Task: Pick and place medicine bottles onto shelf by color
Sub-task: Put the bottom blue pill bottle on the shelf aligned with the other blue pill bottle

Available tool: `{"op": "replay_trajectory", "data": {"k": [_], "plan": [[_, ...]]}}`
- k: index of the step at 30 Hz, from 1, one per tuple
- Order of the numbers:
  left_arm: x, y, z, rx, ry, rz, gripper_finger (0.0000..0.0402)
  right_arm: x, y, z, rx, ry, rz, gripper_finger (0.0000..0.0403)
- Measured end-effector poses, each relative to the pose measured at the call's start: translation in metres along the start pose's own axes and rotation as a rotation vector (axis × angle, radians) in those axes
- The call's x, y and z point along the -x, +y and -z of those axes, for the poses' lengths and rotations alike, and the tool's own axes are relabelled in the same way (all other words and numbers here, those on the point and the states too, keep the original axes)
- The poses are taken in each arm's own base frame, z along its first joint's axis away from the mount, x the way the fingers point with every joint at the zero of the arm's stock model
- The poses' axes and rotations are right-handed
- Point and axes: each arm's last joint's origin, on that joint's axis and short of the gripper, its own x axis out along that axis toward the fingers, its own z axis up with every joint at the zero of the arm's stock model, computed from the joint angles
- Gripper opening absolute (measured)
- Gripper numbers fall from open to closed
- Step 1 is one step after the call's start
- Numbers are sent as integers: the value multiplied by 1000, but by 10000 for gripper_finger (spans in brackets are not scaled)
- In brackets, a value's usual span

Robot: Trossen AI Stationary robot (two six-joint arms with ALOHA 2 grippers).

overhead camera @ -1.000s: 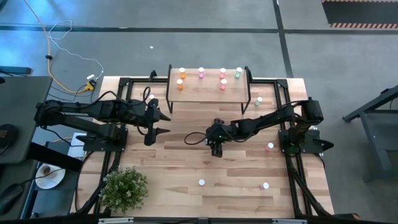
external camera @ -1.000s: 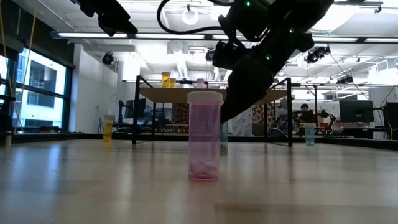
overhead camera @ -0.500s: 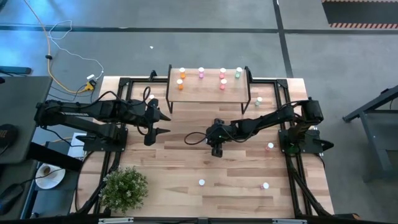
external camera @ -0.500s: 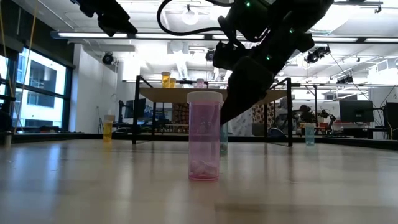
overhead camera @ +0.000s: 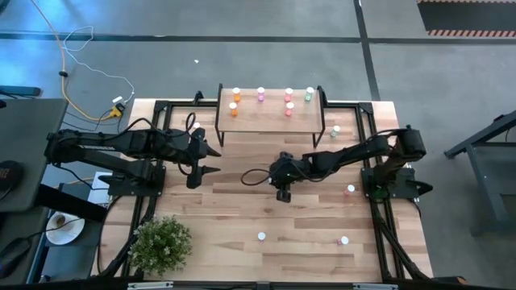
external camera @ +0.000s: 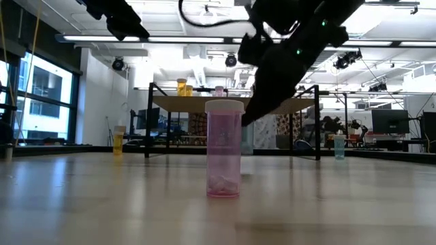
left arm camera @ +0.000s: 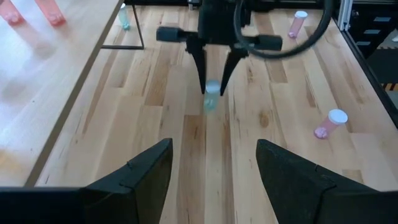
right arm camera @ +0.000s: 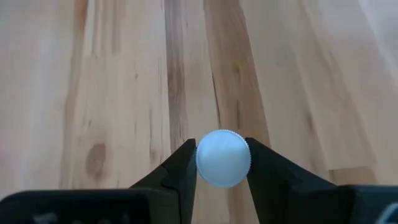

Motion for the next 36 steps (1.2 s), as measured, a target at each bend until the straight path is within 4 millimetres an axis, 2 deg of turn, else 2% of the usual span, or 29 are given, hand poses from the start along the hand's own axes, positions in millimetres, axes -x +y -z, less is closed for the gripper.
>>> {"op": "replay_trajectory", "data": {"k": [5, 12, 22, 27, 32, 36], "plan": [[0, 0, 0, 0, 0, 0, 223, 29, -9, -8, -9, -38, 17, 105], [0, 0, 0, 0, -1, 0, 223, 80, -30, -17, -1, -113, 115, 105], [0, 0, 0, 2, -2, 0, 223, 158, -70, -20, -70, -296, 253, 105], [0, 0, 0, 3, -2, 0, 223, 192, -94, -24, -93, -334, 402, 104], [0, 0, 0, 4, -2, 0, 223, 217, -117, -29, -128, -299, 483, 104], [0, 0, 0, 9, -2, 0, 223, 223, -132, -24, -179, -276, 482, 104]]}}
